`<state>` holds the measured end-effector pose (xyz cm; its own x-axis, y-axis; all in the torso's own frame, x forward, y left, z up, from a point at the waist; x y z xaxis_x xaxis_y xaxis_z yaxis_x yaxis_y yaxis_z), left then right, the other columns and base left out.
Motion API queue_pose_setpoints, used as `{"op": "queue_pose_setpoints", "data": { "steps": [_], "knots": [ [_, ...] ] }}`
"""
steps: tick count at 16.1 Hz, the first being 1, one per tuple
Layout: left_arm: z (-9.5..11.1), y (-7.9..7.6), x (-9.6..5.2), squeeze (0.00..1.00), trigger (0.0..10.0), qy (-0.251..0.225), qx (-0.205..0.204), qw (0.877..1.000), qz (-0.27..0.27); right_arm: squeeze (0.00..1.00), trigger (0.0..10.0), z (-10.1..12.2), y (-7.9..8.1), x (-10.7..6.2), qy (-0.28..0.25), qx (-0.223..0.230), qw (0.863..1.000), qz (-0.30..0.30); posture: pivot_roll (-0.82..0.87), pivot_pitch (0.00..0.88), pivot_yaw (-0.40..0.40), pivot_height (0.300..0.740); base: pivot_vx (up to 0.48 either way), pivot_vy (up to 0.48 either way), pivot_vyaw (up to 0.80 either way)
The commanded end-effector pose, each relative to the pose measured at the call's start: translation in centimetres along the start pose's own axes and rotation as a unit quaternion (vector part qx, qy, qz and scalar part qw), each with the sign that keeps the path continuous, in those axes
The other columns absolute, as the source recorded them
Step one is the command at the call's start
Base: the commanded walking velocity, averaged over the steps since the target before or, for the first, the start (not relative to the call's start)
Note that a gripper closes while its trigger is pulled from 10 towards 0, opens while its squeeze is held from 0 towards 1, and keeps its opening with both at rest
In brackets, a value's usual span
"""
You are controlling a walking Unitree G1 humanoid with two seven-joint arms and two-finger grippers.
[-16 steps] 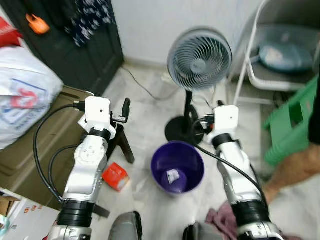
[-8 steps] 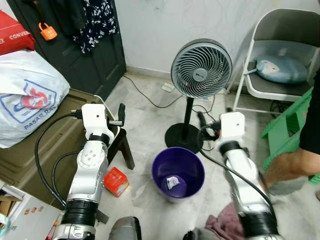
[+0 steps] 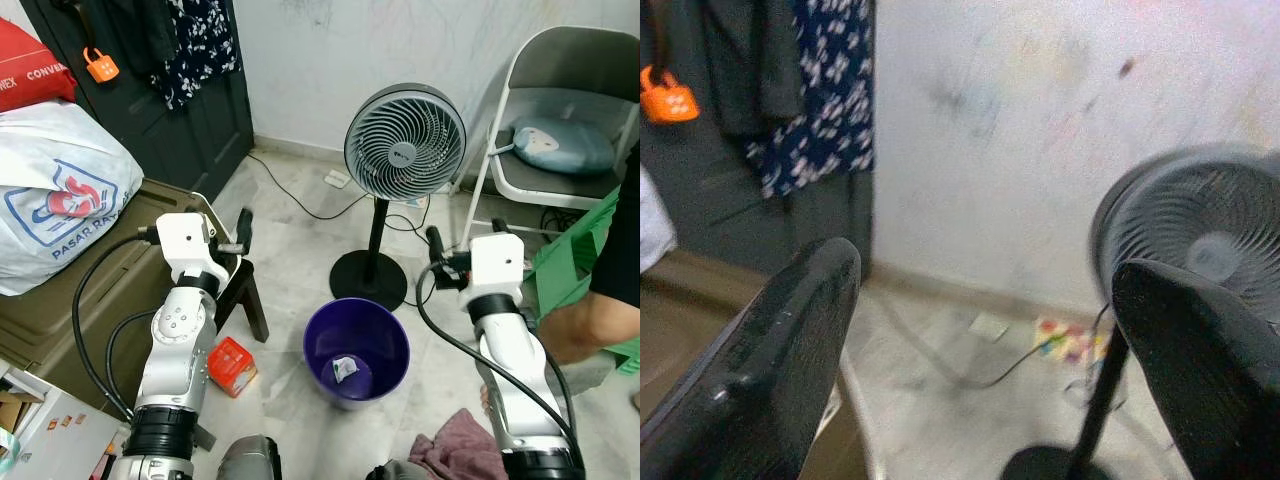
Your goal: Clean up the room
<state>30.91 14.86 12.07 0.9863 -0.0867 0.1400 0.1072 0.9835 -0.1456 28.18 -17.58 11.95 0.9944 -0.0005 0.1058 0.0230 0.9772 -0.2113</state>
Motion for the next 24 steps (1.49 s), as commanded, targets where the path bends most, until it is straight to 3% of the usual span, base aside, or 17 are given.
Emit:
{"op": "queue_pose_setpoints", "data": {
  "steps": [1,3,5,7,9,14,16,24],
  "knots": [
    [0.2,0.3,-0.4,0.0,10.0,-0.011,-0.012,1.0,0.001,0.0,10.0,0.6,0.3,0.2,-0.009,0.024,1.0,0.002,-0.04,0.0,0.022,0.74,0.0,0.0,0.0],
    [0.6,1.5,-2.2,0.0,10.0,-0.013,-0.014,1.0,0.013,0.0,10.0,-0.3,-0.3,-0.4,0.006,0.047,0.999,-0.027,-0.04,0.0,0.011,0.74,0.0,0.0,0.0],
    [-0.3,3.6,-5.3,0.0,10.0,0.016,0.013,0.999,0.036,0.0,10.0,-0.3,-0.4,-1.3,0.008,0.043,0.999,-0.017,-0.03,0.0,-0.002,0.74,0.0,0.0,0.0],
    [-0.6,4.6,-7.2,0.0,10.0,0.022,0.0,0.997,0.068,0.0,10.0,-0.5,-0.2,-2.4,0.013,0.037,0.999,-0.003,-0.02,0.017,-0.013,0.74,0.0,0.0,0.0],
    [-0.5,3.7,-6.9,0.0,10.0,0.015,-0.008,0.997,0.074,0.0,10.0,-0.9,1.0,-2.5,0.015,0.015,0.999,0.027,-0.03,0.033,-0.015,0.74,0.0,0.0,0.0],
    [-0.7,2.8,-6.9,0.0,10.0,0.031,0.001,0.998,0.051,0.0,10.0,-1.0,1.1,-3.2,0.023,0.001,0.999,0.028,-0.04,0.053,-0.005,0.74,0.0,0.0,0.48],
    [-0.4,2.1,-6.1,0.0,10.0,0.03,-0.004,0.999,0.041,0.0,10.0,-0.8,1.2,-3.3,0.021,-0.001,0.999,0.036,-0.05,0.063,-0.004,0.74,0.0,0.0,0.8],
    [0.0,1.3,-3.5,0.0,10.0,0.027,0.034,0.998,0.053,0.0,10.0,0.7,1.7,-1.4,-0.011,0.001,0.999,0.049,-0.05,0.03,-0.01,0.74,0.0,0.0,0.8]
  ]
}}
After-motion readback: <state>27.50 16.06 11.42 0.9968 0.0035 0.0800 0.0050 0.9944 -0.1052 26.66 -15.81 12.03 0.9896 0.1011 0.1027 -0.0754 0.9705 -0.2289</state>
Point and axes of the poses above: a point about 5 cm out from each wrist's last joint towards the gripper, its own x axis pointing out of the wrist towards the gripper, its own z axis along the axis of the wrist's last joint, y = z × x, the point moved 1 cm from there along x, pointing out of the wrist towards the gripper, and after that the axes turned 1 degree about -x, right-handed, at the moved point
